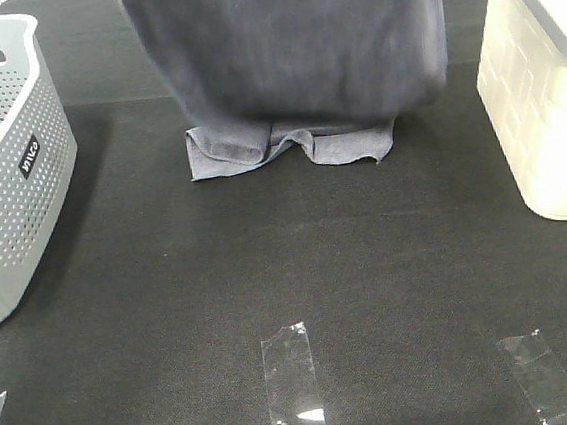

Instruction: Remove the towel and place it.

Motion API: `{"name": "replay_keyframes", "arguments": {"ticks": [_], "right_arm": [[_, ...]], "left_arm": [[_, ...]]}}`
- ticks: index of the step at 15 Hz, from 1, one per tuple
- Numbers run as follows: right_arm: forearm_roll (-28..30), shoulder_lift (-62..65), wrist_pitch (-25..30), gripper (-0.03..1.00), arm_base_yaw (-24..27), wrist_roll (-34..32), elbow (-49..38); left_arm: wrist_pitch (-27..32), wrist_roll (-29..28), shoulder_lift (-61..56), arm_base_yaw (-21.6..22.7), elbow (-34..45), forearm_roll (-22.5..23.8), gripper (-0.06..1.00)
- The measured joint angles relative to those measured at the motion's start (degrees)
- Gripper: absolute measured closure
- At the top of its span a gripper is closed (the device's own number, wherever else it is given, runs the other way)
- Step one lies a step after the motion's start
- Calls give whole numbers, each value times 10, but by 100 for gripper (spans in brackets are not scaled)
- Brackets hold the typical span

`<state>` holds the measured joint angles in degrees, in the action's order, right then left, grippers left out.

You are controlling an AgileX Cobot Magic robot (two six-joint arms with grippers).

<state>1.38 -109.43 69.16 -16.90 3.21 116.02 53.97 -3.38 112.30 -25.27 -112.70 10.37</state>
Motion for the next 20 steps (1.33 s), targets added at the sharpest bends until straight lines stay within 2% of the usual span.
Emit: {"name": "replay_keyframes", "arguments": {"ticks": [3,5,7,10,14,18,20], "right_arm": [[-43,13,2,97,2,0,-76],[-61,41,3,97,2,0,-140],[-70,87,3,97,2,0,-209],[-107,163,3,97,1,0,-314],[-147,218,3,97,-1,11,-437],[-162,222,2,97,-3,13,-455],[-154,223,-38,97,-3,13,-455]], "left_arm": [[114,1,0,0,0,-42,94],[143,0,-3,0,6,-53,94],[144,-1,-29,-1,54,-80,94],[142,-1,-93,-23,198,-110,94],[131,-14,-178,-40,348,-150,94],[122,-21,-205,-40,384,-155,94],[56,-25,-205,-40,385,-121,94]]}}
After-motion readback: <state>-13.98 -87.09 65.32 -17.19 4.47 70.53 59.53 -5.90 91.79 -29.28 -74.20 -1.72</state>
